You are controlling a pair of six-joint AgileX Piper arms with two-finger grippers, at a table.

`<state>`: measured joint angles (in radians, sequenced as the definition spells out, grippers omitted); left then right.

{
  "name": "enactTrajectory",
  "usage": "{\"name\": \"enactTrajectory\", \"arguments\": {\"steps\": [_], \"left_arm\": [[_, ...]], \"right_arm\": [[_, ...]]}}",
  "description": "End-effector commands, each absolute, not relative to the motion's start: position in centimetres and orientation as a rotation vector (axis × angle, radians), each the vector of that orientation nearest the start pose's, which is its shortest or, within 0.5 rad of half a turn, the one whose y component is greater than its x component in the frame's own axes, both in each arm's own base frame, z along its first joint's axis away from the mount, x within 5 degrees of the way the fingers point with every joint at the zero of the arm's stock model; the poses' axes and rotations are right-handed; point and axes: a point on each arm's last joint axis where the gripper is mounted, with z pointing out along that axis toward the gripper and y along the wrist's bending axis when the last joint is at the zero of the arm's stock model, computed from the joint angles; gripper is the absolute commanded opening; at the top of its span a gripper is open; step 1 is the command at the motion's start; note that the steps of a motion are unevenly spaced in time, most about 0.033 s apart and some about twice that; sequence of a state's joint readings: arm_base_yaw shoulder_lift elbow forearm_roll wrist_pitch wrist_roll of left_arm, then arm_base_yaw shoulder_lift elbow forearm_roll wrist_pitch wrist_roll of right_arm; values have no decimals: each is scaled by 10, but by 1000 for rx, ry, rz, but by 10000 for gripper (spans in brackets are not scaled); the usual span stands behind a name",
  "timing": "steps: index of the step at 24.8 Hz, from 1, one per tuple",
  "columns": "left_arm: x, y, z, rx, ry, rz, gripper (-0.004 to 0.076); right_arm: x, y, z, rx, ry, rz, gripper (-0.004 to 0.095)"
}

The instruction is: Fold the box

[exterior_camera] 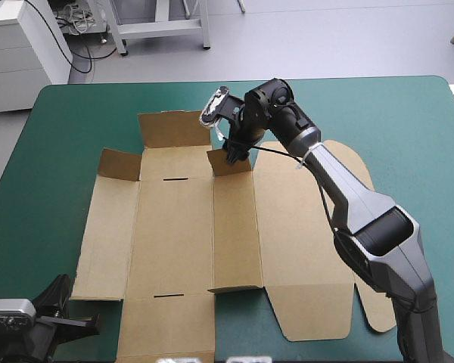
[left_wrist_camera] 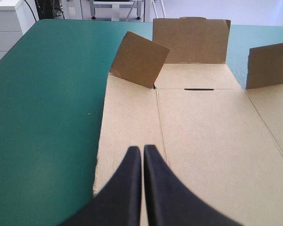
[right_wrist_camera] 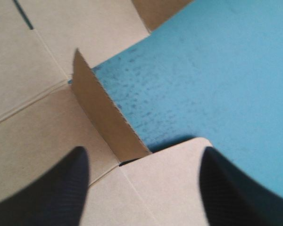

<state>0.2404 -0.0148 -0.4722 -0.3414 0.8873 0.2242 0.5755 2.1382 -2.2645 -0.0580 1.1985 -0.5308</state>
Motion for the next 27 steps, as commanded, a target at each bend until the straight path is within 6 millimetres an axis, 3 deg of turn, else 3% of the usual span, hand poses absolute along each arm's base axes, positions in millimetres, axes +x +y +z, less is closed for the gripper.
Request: {"name": "enactTrajectory", "arguments": {"steps": [1,4,6,8,11,15,17,23,26,27], "left_arm": [[3,-23,300,-52,1740,-80,0],[3,-23,300,-52,1740,-80,0],[3,-23,300,-46,1740,-75,20],[3,-23,300,-44,1740,-73,71],[3,-23,300,-44,1741,-71,231],[3,-23,300,-44,1741,-71,519],[3,-23,300,-44,1741,-71,610],[3,-23,300,-44,1741,-71,638],[7,-22,304,-53,1734,-72,638],[9,-22,308,-57,1728,-75,638]], "right_arm": [[393,232,390,-1025,2167,-82,-17],[395,201,400,-747,2275,16,-12],[388,169,407,-658,2327,37,-21],[381,149,408,-619,2359,25,-21],[361,116,411,-551,2384,-6,-21],[327,81,417,-453,2370,-23,-21],[306,67,416,-423,2365,-33,-21],[243,41,393,-351,2310,-42,-21],[188,31,386,-333,2170,-33,-21],[180,30,385,-331,2160,-33,-21]]}}
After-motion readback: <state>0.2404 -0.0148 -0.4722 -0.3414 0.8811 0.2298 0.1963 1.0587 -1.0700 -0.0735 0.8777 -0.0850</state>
